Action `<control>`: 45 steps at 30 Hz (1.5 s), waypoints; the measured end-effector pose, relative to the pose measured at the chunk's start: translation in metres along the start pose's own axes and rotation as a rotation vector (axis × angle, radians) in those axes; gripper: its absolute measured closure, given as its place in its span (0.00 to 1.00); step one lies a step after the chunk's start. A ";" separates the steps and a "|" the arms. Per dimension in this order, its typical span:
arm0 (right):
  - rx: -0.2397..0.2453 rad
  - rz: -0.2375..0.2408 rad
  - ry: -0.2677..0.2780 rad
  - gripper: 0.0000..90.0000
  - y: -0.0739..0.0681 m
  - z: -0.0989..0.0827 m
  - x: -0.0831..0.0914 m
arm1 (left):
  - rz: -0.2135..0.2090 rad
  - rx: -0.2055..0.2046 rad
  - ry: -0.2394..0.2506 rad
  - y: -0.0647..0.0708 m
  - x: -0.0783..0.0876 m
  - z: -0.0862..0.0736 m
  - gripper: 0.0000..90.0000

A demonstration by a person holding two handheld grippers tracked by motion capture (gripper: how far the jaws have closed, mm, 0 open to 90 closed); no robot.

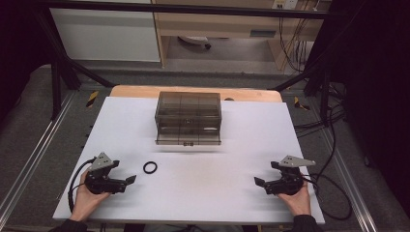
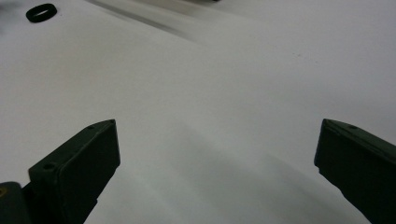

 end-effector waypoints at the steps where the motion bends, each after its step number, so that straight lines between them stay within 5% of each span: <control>1: -0.001 0.003 0.001 0.01 0.000 0.000 0.000 | 0.000 0.000 0.000 0.000 0.000 0.000 0.09; 26: 0.003 0.012 0.011 0.01 -0.001 0.001 0.000 | -0.026 0.013 0.015 0.007 0.002 0.012 0.09; 45: 0.004 0.018 0.013 0.01 -0.001 0.001 0.001 | -0.021 0.032 0.022 0.008 -0.002 0.038 0.09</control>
Point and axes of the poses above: each handheld gripper's, and its own axes: x roughly backward along the jaws, z roughly out of its top, y roughly to its right, the point moved 6 cm from there along -x, roughly forward along the jaws
